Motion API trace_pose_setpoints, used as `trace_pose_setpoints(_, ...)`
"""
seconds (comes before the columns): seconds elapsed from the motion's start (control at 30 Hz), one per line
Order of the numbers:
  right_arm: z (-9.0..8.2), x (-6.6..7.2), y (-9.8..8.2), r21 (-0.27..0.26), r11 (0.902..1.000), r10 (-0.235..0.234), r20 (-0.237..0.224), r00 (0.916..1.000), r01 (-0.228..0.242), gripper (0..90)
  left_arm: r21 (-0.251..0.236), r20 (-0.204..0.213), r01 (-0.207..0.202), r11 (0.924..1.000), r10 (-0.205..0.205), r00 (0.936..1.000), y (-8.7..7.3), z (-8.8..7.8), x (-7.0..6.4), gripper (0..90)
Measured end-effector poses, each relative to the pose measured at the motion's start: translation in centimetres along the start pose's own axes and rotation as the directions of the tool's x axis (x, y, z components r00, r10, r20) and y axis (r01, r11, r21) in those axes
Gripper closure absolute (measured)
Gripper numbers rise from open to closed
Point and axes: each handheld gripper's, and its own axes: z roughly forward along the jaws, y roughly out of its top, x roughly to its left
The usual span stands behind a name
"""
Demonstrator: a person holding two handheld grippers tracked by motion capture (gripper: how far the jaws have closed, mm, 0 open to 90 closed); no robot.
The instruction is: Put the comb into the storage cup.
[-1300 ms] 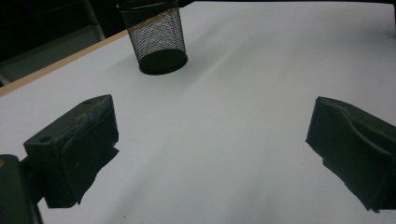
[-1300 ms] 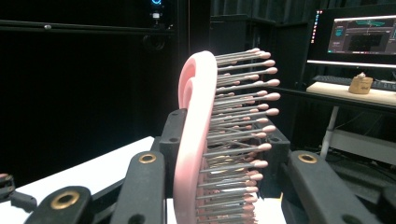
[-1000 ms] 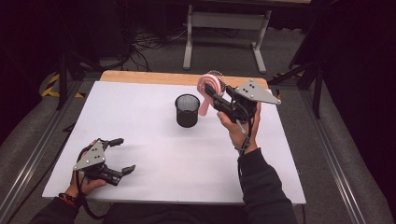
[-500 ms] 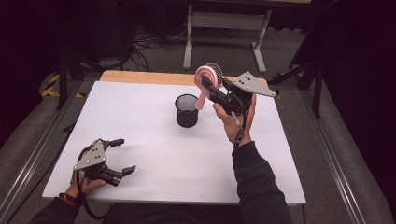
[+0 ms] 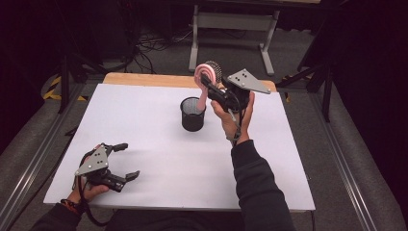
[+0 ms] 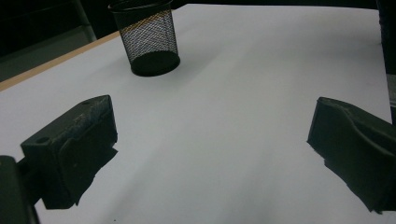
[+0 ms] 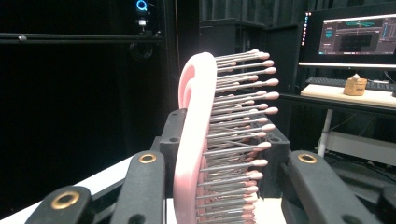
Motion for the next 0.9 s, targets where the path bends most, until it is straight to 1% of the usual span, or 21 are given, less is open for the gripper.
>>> trace_pose_setpoints(0.03, 0.0, 0.0, 0.0, 0.0, 1.0, 0.0, 0.0, 1.0, 0.0, 62.9, -0.004, 0.001, 0.006, 1.0, -0.006, 1.0, 0.0, 0.0, 0.0, 2.1)
trace_pose_setpoints(0.13, 0.6, 0.1, -0.2, 0.002, 0.9999, -0.01, 0.007, 0.9999, 0.01, 62.9, -0.004, 0.0, 0.004, 1.0, -0.004, 1.0, 0.0, 0.0, 0.0, 2.1)
trace_pose_setpoints(0.2, 1.1, 0.2, -0.4, 0.006, 1.0, -0.004, 0.009, 0.9999, 0.004, 62.9, -0.003, 0.004, 0.001, 1.0, -0.001, 1.0, -0.1, 0.0, 0.0, 2.1)
trace_pose_setpoints(0.23, 1.3, 0.2, -0.5, 0.008, 0.9999, -0.01, 0.011, 0.9999, 0.01, 62.9, 0.0, 0.004, 0.0, 1.0, 0.0, 1.0, -0.1, 0.0, 0.0, 2.1)
trace_pose_setpoints(0.3, 1.6, 0.2, -0.8, 0.013, 0.9999, 0.002, 0.009, 1.0, -0.002, 62.9, 0.003, 0.006, 0.004, 1.0, -0.004, 1.0, -0.1, 0.0, -0.1, 2.1)
trace_pose_setpoints(0.4, 2.0, 0.2, -1.3, 0.013, 0.9995, 0.027, 0.006, 0.9996, -0.027, 62.9, 0.001, 0.006, 0.004, 1.0, -0.004, 1.0, -0.1, 0.1, -0.1, 2.1)
trace_pose_setpoints(0.43, 2.1, 0.2, -1.5, 0.017, 0.9995, 0.026, 0.007, 0.9996, -0.026, 62.9, 0.004, 0.008, 0.003, 1.0, -0.003, 1.0, -0.1, 0.0, -0.1, 2.1)
trace_pose_setpoints(0.47, 2.2, 0.3, -1.6, 0.013, 0.9993, 0.036, 0.009, 0.9993, -0.036, 62.9, 0.002, 0.004, 0.0, 1.0, 0.0, 1.0, -0.1, 0.1, -0.1, 2.1)
trace_pose_setpoints(0.5, 2.3, 0.3, -1.7, 0.022, 0.9994, 0.025, 0.009, 0.9996, -0.025, 62.9, 0.004, 0.004, 0.001, 1.0, -0.001, 1.0, -0.1, 0.1, 0.0, 2.1)
trace_pose_setpoints(0.53, 2.4, 0.2, -1.9, 0.025, 0.9994, 0.025, 0.007, 0.9997, -0.025, 62.9, 0.004, 0.004, 0.001, 1.0, -0.001, 1.0, -0.1, 0.1, 0.0, 2.2)
trace_pose_setpoints(0.6, 2.5, 0.2, -2.0, 0.026, 0.9989, 0.039, 0.009, 0.9992, -0.039, 62.9, 0.004, 0.002, 0.001, 1.0, -0.001, 1.0, -0.1, 0.1, 0.0, 2.2)
trace_pose_setpoints(0.7, 2.6, 0.2, -2.3, 0.033, 0.9986, 0.041, 0.003, 0.9992, -0.041, 62.9, 0.005, 0.002, 0.002, 1.0, -0.002, 1.0, -0.1, 0.1, 0.0, 2.2)
trace_pose_setpoints(0.77, 2.7, 0.2, -2.5, 0.034, 0.9981, 0.052, 0.001, 0.9986, -0.052, 62.9, 0.007, 0.001, 0.002, 1.0, -0.002, 1.0, -0.1, 0.1, 0.0, 2.2)
trace_pose_setpoints(0.9, 2.7, 0.3, -2.8, 0.04, 0.9979, 0.051, 0.004, 0.9987, -0.051, 62.9, 0.011, 0.006, 0.001, 0.9999, -0.001, 1.0, -0.1, 0.1, 0.0, 2.2)
